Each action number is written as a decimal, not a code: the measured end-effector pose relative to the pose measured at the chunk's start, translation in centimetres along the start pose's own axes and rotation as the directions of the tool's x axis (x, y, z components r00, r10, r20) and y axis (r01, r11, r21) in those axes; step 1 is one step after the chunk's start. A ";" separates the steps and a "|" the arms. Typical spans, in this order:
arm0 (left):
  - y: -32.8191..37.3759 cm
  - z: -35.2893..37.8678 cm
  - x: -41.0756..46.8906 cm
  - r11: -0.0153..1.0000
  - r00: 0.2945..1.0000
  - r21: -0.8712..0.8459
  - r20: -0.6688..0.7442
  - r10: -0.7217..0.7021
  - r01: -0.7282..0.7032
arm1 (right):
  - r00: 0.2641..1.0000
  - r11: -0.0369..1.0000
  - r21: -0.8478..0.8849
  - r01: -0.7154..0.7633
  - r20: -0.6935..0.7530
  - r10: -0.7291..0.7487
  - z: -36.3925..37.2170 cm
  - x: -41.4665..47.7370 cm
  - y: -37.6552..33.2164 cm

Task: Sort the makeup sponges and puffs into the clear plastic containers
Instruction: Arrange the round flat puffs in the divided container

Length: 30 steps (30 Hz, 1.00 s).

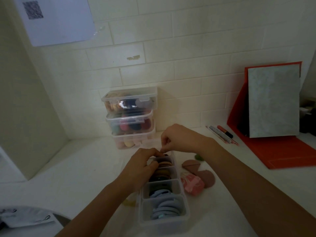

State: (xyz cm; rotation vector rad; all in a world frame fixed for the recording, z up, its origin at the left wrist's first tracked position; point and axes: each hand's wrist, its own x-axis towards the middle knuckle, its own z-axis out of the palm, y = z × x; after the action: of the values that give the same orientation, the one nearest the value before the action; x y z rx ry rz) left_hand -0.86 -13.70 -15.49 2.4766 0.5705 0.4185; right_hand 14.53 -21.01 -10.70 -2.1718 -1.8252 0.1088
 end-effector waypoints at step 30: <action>-0.4 0.6 0.0 0.996 1.000 -0.085 0.023 -0.021 0.022 | 0.902 0.963 0.247 -0.105 -0.383 0.197 -2.3 -6.9 2.2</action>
State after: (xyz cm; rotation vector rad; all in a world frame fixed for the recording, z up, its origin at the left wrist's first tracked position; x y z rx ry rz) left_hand -0.81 -13.65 -16.20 2.3890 0.5587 0.3987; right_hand 15.90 -28.44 -10.00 -1.9958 -1.3455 -0.0967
